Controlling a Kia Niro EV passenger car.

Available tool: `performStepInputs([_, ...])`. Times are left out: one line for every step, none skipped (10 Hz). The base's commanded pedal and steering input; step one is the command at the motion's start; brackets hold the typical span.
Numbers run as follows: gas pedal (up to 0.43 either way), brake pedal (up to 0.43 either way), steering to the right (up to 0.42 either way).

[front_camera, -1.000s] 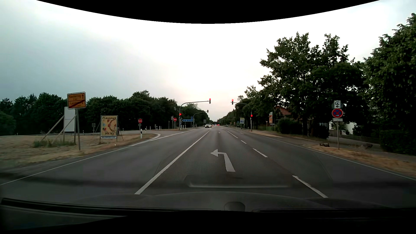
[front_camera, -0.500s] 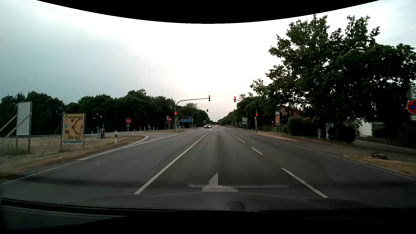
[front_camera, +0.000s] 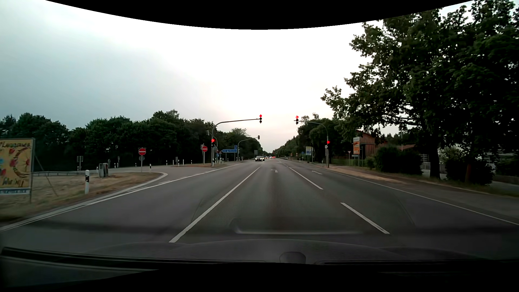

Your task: Follow the waypoints while adhering to traffic rules and regulations

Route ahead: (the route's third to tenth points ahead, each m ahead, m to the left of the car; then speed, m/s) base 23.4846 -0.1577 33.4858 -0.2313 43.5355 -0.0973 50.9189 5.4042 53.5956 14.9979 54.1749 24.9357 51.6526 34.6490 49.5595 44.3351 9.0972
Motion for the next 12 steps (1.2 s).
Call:
performStepInputs([0.0,0.207,0.0])
performStepInputs([0.0,0.213,0.002])
performStepInputs([0.0,0.22,0.004])
performStepInputs([0.0,0.226,0.006])
performStepInputs([0.0,0.226,0.008])
performStepInputs([0.0,0.226,0.008])
performStepInputs([0.0,0.232,0.008])
performStepInputs([0.0,0.232,0.008])
performStepInputs([0.0,0.232,0.01])
performStepInputs([0.0,0.232,0.009])
performStepInputs([0.0,0.238,0.009])
performStepInputs([0.0,0.238,0.007])
